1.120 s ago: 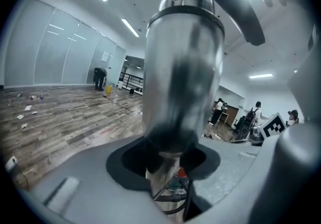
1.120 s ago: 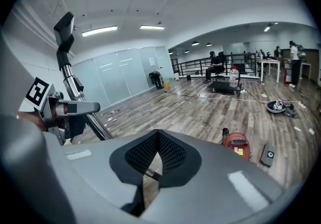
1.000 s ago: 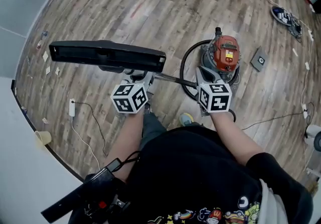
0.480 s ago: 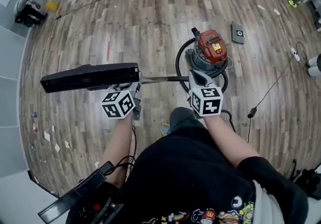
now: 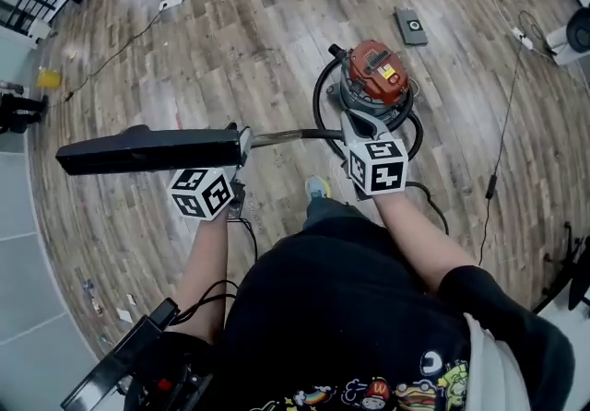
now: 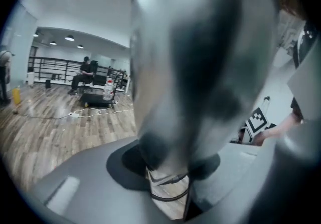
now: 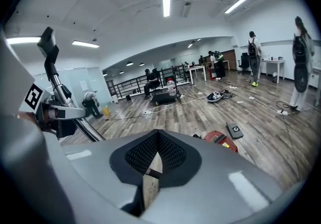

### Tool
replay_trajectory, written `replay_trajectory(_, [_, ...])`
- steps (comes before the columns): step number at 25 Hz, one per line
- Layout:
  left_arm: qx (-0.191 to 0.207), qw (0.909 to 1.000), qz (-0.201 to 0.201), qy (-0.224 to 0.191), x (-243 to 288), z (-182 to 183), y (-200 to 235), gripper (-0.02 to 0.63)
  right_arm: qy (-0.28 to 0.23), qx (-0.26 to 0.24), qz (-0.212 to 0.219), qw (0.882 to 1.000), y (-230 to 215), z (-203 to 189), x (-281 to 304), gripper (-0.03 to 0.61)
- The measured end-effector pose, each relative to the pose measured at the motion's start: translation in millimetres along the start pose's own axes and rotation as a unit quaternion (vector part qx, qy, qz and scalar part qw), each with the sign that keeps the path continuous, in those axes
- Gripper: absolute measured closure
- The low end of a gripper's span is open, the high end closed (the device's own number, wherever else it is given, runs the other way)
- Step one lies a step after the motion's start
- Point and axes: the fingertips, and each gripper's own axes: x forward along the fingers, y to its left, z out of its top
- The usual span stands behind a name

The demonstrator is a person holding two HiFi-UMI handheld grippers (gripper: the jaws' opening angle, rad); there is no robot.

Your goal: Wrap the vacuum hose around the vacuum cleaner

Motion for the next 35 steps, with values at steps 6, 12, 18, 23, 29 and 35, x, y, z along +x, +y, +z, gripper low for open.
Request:
replay_trajectory(6, [0.093, 0.9826, -0.157, 0.032, 65.6, 37.1, -16.1, 0.460, -0.024, 0.033, -0.068, 0.997, -24.0, 28.3, 21.2, 0.557])
replay_trajectory(12, [0.148, 0.9454, -0.286, 0.050, 84.4, 49.1, -29.4, 0.460, -0.030, 0.060, -0.139, 0.988, -20.2, 28.0, 28.4, 0.557])
replay_trajectory(18, [0.151, 0.9102, -0.376, 0.087, 70.6, 65.6, -0.8, 0.459, -0.027, 0.085, -0.194, 0.977, 20.5, 38.3, 46.1, 0.557])
replay_trajectory(23, [0.147, 0.9054, -0.388, 0.091, 72.1, 82.5, 33.5, 0.460, -0.024, 0.098, -0.215, 0.971, 40.2, 40.3, 62.6, 0.557])
replay_trajectory(29, [0.129, 0.9097, -0.377, 0.115, 109.1, 88.0, 90.4, 0.460, -0.007, 0.103, -0.224, 0.969, 52.5, 39.6, 105.9, 0.555])
replay_trajectory(35, [0.097, 0.9146, -0.368, 0.138, 199.8, 122.5, 128.9, 0.460, -0.017, 0.135, -0.261, 0.956, -6.9, 76.9, 168.2, 0.555])
